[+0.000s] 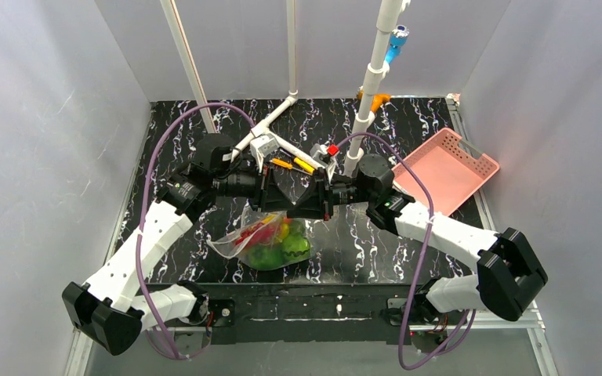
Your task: Place the food in the zip-top bag and seal the zipper
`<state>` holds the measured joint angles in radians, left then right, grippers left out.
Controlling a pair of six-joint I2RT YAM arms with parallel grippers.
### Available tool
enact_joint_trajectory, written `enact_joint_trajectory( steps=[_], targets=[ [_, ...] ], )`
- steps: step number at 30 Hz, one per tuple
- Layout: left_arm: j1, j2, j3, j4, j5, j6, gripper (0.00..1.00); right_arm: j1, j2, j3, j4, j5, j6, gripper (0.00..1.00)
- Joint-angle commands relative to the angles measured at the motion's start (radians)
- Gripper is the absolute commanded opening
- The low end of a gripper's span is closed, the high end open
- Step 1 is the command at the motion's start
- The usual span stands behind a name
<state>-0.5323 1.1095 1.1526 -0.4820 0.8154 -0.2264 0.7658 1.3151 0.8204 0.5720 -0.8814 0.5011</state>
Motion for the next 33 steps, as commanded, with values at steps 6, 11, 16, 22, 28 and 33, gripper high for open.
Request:
enact_joint_trajectory(
  steps=[6, 11, 16, 22, 28, 33],
  targets=[
    [-0.004, -0.040, -0.038, -0.038, -0.010, 0.061, 0.00, -0.002, -0.040, -0.073, 0.237, 0.158, 0.138, 0.01],
    [-0.005, -0.050, -0.023, -0.121, -0.072, 0.126, 0.00, -0.003, -0.044, -0.159, 0.419, 0.247, 0.260, 0.01],
    [-0.004, -0.066, -0.005, -0.173, -0.095, 0.149, 0.00, -0.008, -0.069, -0.193, 0.429, 0.317, 0.270, 0.01],
    [-0.004, -0.102, -0.003, -0.245, -0.135, 0.180, 0.00, -0.057, -0.138, -0.222, 0.382, 0.335, 0.253, 0.01],
    [-0.005, -0.155, -0.019, -0.292, -0.178, 0.180, 0.00, -0.114, -0.179, -0.220, 0.321, 0.223, 0.199, 0.01],
    [-0.005, -0.156, -0.042, -0.223, -0.136, 0.122, 0.00, -0.111, -0.195, -0.101, 0.037, 0.019, 0.026, 0.01]
  ],
)
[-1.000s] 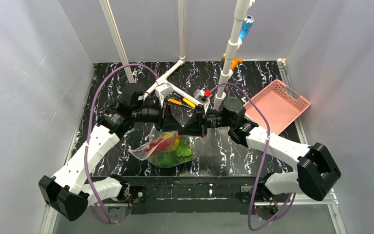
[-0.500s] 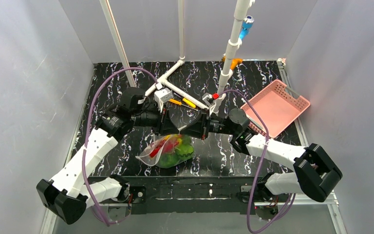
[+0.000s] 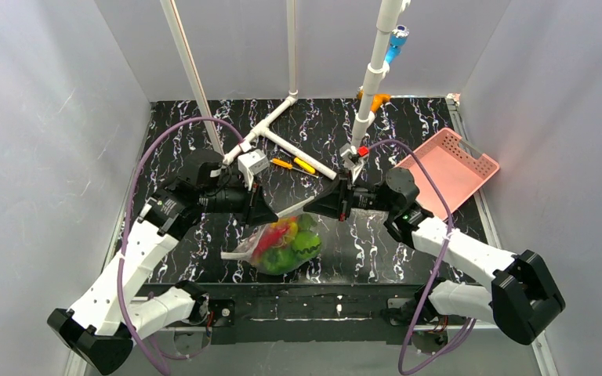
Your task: Place the food in the zip-top bag and seal the zipper
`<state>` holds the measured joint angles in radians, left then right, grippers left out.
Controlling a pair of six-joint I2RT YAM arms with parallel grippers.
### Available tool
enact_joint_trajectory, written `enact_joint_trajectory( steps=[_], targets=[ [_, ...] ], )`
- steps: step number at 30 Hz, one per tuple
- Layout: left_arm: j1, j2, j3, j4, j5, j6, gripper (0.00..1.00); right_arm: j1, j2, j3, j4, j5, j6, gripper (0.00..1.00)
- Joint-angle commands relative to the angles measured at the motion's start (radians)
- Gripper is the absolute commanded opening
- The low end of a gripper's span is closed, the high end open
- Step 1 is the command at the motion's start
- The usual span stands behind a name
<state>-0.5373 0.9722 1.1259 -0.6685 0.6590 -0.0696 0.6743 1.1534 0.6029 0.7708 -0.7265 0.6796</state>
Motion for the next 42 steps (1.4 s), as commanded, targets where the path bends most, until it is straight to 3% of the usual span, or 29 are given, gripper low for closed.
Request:
enact_joint_trajectory(
  steps=[1, 6, 14, 29, 42],
  targets=[
    [0.000, -0.016, -0.019, -0.020, 0.024, -0.046, 0.00, -0.018, -0.037, 0.142, -0.249, -0.155, -0.200, 0.03],
    [0.000, 0.002, -0.029, 0.046, 0.055, -0.083, 0.00, -0.018, -0.046, 0.211, -0.469, -0.225, -0.363, 0.34],
    [0.000, 0.026, -0.018, 0.055, 0.065, -0.091, 0.00, -0.007, 0.081, 0.409, -0.782, -0.324, -0.585, 0.44],
    [0.000, 0.053, 0.003, 0.061, 0.081, -0.104, 0.00, 0.041, 0.184, 0.572, -0.929, -0.364, -0.675, 0.32],
    [0.000, 0.063, 0.027, 0.067, 0.094, -0.111, 0.00, 0.133, 0.292, 0.755, -1.235, -0.207, -0.886, 0.30]
  ],
)
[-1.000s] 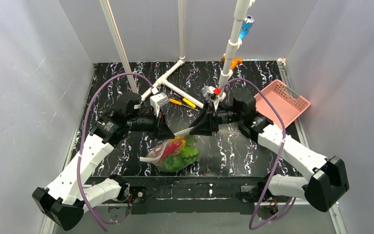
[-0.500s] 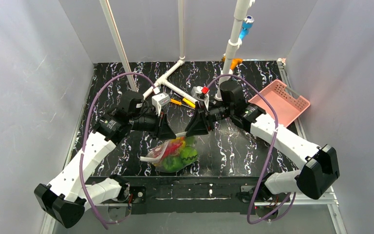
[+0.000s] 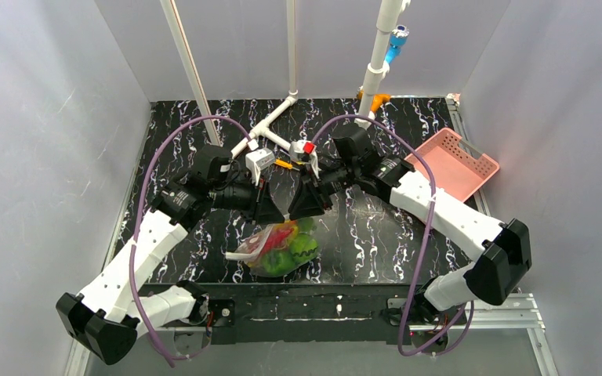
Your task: Place the food in the zip-top bag and seal the zipper
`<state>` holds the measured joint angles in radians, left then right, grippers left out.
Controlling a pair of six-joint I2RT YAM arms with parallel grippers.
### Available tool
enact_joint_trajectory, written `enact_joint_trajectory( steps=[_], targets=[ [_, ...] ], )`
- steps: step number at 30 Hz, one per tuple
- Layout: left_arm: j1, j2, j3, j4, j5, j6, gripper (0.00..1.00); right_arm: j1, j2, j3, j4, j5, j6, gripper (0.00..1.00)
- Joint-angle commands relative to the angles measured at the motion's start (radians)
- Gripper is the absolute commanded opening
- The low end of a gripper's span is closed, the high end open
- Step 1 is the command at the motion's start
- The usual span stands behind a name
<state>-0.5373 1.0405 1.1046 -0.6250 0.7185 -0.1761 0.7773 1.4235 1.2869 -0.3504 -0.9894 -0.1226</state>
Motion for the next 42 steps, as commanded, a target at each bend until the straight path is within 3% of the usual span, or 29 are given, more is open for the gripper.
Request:
enact_joint_trajectory(
  steps=[1, 8, 11, 12, 18, 22, 31, 42],
  targets=[
    [0.000, -0.006, 0.052, 0.024, 0.035, -0.005, 0.00, 0.032, 0.026, 0.073, -0.117, 0.069, -0.087, 0.30],
    [0.000, -0.013, 0.044, 0.024, 0.039, -0.005, 0.00, 0.036, 0.032, 0.067, -0.125, 0.095, -0.099, 0.27],
    [0.000, -0.014, 0.040, 0.022, 0.035, -0.003, 0.00, 0.036, 0.017, 0.052, -0.072, 0.116, -0.065, 0.04],
    [0.000, -0.016, 0.040, 0.020, 0.032, -0.003, 0.00, 0.036, 0.005, 0.035, -0.040, 0.146, -0.037, 0.01],
    [0.001, -0.039, 0.029, -0.021, 0.001, 0.003, 0.00, 0.008, -0.125, -0.170, 0.233, 0.374, 0.103, 0.01],
    [0.000, -0.066, 0.018, -0.057, -0.047, 0.016, 0.00, -0.072, -0.204, -0.286, 0.367, 0.375, 0.236, 0.01],
    [0.000, -0.094, 0.042, -0.154, -0.134, 0.048, 0.00, -0.152, -0.272, -0.351, 0.317, 0.410, 0.245, 0.01],
    [0.000, -0.169, 0.011, -0.260, -0.219, 0.046, 0.00, -0.205, -0.324, -0.392, 0.261, 0.591, 0.224, 0.01]
  ],
)
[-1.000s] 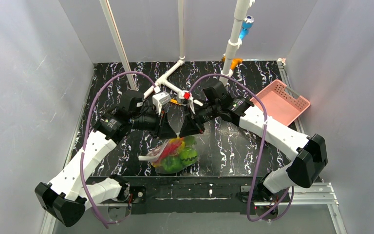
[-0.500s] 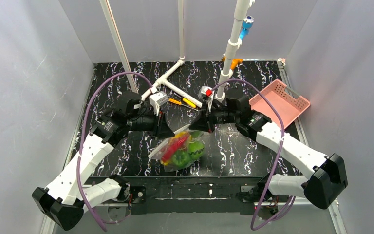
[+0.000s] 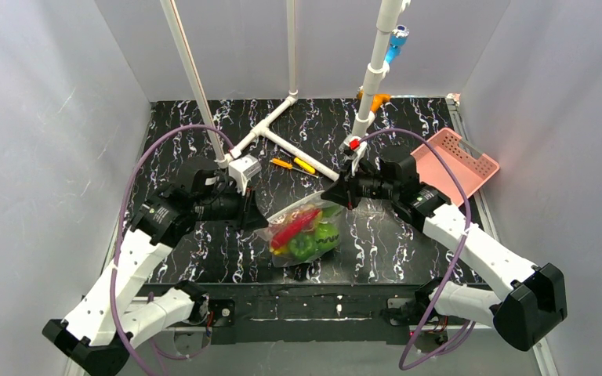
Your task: Place the food in the zip-top bag and seal the zipper
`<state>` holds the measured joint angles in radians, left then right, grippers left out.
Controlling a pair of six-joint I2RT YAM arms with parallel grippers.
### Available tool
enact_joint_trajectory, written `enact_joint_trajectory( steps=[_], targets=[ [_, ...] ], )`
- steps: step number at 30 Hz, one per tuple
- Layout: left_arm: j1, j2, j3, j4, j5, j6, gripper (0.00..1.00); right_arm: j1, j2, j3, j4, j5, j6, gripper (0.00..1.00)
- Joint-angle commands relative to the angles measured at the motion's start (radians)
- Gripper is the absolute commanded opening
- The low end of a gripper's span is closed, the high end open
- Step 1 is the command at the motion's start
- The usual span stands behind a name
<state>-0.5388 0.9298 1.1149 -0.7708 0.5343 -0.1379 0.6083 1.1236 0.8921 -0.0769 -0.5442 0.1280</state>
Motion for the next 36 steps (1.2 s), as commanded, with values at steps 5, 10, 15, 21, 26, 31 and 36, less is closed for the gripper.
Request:
enact_joint_trajectory(
  steps=[5, 10, 15, 21, 26, 31, 36],
  targets=[
    [0.002, -0.088, -0.012, -0.142, -0.080, -0.011, 0.00, -0.036, -0.030, 0.008, -0.034, 0.161, -0.045, 0.01],
    [0.002, -0.112, -0.016, -0.158, -0.100, -0.026, 0.00, -0.036, -0.033, 0.010, -0.036, 0.152, -0.049, 0.01],
    [0.002, -0.114, -0.016, -0.165, -0.114, -0.031, 0.00, -0.036, -0.031, 0.015, -0.036, 0.143, -0.049, 0.01],
    [0.002, -0.111, -0.047, -0.126, -0.138, -0.076, 0.06, -0.031, -0.008, 0.027, -0.030, 0.091, -0.032, 0.01],
    [0.002, -0.137, -0.080, -0.099, -0.236, -0.138, 0.44, -0.012, 0.033, 0.053, -0.035, 0.085, -0.017, 0.01],
    [0.002, -0.205, -0.080, -0.099, -0.344, -0.182, 0.97, 0.045, 0.111, 0.138, -0.074, 0.118, -0.023, 0.01],
    [0.002, -0.269, 0.007, -0.164, -0.484, -0.206, 0.98, 0.099, 0.230, 0.255, -0.136, 0.189, -0.030, 0.01]
  ],
)
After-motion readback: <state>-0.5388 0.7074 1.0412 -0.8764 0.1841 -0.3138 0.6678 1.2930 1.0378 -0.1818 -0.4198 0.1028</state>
